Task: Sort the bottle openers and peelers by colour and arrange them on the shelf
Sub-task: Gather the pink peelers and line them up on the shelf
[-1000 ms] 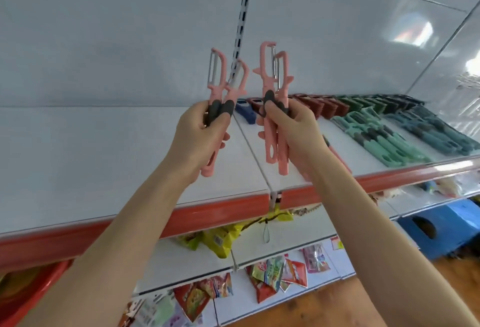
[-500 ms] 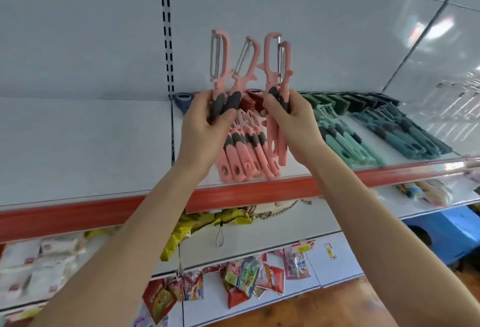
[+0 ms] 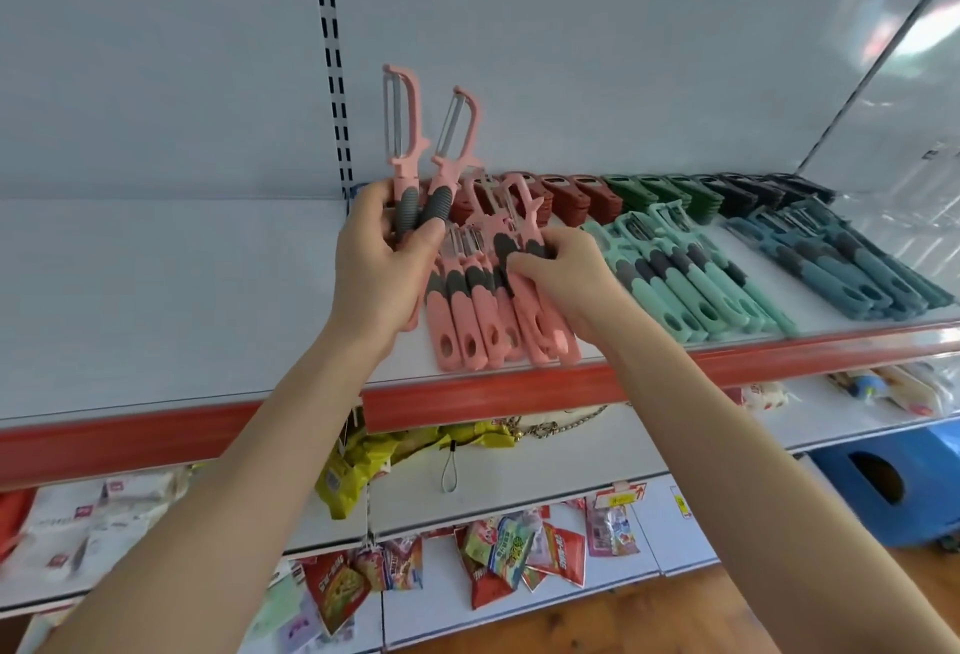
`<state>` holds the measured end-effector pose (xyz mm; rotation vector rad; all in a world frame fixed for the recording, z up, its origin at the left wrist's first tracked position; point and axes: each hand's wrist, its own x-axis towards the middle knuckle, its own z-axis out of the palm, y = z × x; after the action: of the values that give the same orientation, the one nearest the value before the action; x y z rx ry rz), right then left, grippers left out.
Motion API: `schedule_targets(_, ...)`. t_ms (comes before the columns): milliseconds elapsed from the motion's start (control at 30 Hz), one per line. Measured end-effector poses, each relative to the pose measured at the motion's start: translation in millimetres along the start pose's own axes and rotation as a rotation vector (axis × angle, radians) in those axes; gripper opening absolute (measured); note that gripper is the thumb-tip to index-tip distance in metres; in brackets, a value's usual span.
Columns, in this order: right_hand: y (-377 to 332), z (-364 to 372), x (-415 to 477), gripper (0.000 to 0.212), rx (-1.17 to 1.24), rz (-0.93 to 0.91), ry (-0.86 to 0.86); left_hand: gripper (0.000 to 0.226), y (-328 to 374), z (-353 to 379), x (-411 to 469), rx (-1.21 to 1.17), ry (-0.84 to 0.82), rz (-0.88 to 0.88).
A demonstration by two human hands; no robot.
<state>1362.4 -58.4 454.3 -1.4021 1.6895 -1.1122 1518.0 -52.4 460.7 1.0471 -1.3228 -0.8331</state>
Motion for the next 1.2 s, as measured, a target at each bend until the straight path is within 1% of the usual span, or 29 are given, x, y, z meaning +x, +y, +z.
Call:
schedule_targets(100,1,-2,-1,0.022,-0.035,0.012,-0.042,0.023,-1,1,3,-0.012,0.009,-0.013)
schedule_targets(167,0,-3,0,0.027,0.011,0.007,-0.043,0.025,-2,2,3,-0.014,0.002,-0.017)
schedule_targets(233,-2,-5,3,0.022,0.079,-0.011,-0.021,0.026,-2,2,2,-0.007,-0.004,-0.019)
schedule_targets(300,-6,-8,7,0.015,0.057,-0.030,0.001,0.026,-3,0,3,-0.017,0.002,-0.032)
schedule_targets(333,-8,-10,9,0.013,-0.019,-0.047,0.010,0.025,-3,-1,3,-0.027,0.006,-0.040)
schedule_targets(400,-12,-11,14,0.017,-0.244,-0.102,0.012,0.024,-3,-4,3,-0.033,0.017,-0.048)
schedule_targets(500,-14,-7,15,0.027,-0.509,-0.129,-0.090,0.024,-5,-10,3,-0.024,0.032,-0.048)
schedule_targets(600,-13,-1,7,0.025,-0.594,-0.148,-0.222,0.025,-6,-16,4,-0.023,0.054,-0.063)
schedule_targets(667,-13,0,2,0.020,-0.612,-0.172,-0.230,0.024,-6,-18,4,-0.014,0.068,-0.068)
schedule_targets(700,-14,1,0,0.021,-0.634,-0.177,-0.230,0.024,-6,-20,4,-0.009,0.073,-0.071)
schedule_targets(733,-14,1,-1,0.027,-0.652,-0.178,-0.229,0.023,-6,-21,4,-0.007,0.076,-0.073)
schedule_targets(800,-14,2,-2,0.039,-0.660,-0.174,-0.230,0.022,-6,-22,4,-0.012,0.077,-0.075)
schedule_targets(833,-16,2,-3,0.039,-0.656,-0.179,-0.228,0.022,-6,-23,4,-0.010,0.077,-0.077)
schedule_targets(867,-16,2,-4,0.036,-0.646,-0.181,-0.229,0.022,-6,-23,3,-0.010,0.076,-0.080)
schedule_targets(967,-17,2,-6,0.018,-0.597,-0.161,-0.236,0.024,-5,-25,3,-0.032,0.076,-0.092)
schedule_targets(1033,-17,2,-6,0.017,-0.567,-0.135,-0.221,0.025,-5,-25,3,-0.036,0.079,-0.099)
schedule_targets(1200,-13,8,-5,0.024,-0.455,-0.043,-0.044,0.027,-5,-25,1,-0.042,0.090,-0.101)
